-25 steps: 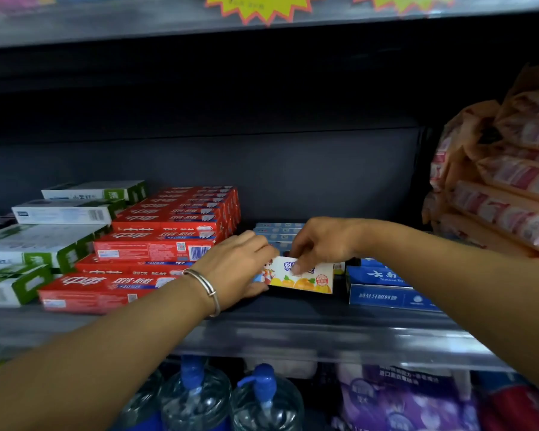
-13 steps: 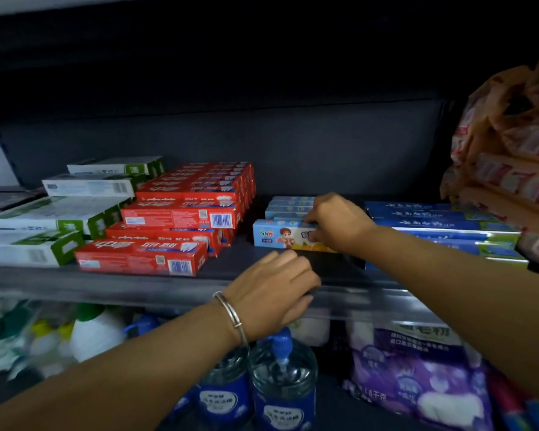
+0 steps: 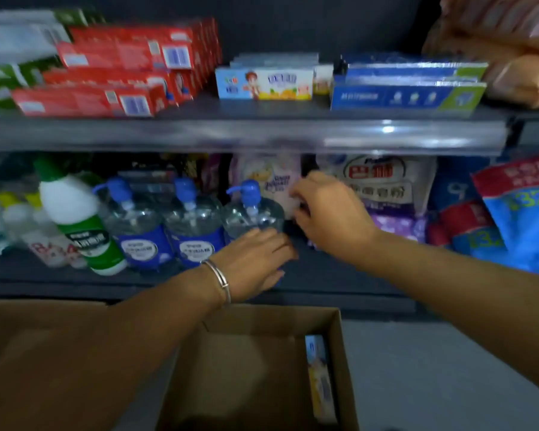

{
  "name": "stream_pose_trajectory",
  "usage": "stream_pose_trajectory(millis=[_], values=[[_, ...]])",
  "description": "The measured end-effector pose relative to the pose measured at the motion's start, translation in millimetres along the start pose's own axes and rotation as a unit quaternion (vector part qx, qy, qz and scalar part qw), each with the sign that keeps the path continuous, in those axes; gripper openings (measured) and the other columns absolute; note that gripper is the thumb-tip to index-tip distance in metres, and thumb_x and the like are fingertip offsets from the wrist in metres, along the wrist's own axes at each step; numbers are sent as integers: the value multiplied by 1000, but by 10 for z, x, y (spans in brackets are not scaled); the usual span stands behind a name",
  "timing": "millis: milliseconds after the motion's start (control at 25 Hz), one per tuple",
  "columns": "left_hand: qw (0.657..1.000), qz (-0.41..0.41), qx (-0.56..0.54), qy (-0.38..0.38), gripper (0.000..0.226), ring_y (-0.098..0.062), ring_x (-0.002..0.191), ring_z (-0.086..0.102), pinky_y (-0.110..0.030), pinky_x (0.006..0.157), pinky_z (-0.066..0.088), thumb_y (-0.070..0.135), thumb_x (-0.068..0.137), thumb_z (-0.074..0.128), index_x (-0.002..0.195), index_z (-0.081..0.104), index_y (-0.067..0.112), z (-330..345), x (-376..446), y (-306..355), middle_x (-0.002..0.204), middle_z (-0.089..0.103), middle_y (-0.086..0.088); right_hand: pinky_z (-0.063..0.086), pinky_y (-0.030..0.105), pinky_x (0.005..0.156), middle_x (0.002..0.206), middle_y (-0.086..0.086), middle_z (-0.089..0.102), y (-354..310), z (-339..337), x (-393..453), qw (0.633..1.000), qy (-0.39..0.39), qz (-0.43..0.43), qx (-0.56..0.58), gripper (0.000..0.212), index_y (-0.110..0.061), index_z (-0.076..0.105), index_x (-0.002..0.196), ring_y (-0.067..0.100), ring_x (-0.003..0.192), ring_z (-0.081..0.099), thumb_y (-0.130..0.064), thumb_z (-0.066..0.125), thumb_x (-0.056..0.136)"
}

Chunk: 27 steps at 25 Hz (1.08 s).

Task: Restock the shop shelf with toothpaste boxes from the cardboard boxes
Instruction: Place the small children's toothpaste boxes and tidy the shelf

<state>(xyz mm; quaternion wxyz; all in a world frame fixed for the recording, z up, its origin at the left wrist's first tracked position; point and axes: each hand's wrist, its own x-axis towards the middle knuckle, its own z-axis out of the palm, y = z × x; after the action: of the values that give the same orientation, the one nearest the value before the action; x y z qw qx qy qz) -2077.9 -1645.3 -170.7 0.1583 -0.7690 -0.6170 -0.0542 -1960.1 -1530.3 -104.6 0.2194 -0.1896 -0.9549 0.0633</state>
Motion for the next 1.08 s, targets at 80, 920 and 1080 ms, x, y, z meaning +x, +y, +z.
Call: stream_pose_trajectory(millis=[80,920,1080], values=[[999,5,-12,-45,33,-17,74,62,-26,71,29,28,62,78,91,63,21,378,-159,187,85,63,2,48,39,80,114,16,57,62,342,-427,993,-95,70,0,26,-3,58,112,35,105,56,-12,55,88],[959,43,-140,-243,43,-17,122,38,-26,100,28,26,91,49,133,41,20,1870,-64,724,135,40,1,31,42,110,146,29,25,-152,2406,-1852,864,-380,331,-20,53,7,18,143,41,134,27,-14,39,99],[952,75,-144,-261,42,-22,119,43,-30,97,32,21,88,54,129,46,16,2007,48,798,131,45,-3,39,39,103,144,30,26,-108,2508,-1946,853,-343,393,2,56,12,10,143,38,132,32,-14,36,100]])
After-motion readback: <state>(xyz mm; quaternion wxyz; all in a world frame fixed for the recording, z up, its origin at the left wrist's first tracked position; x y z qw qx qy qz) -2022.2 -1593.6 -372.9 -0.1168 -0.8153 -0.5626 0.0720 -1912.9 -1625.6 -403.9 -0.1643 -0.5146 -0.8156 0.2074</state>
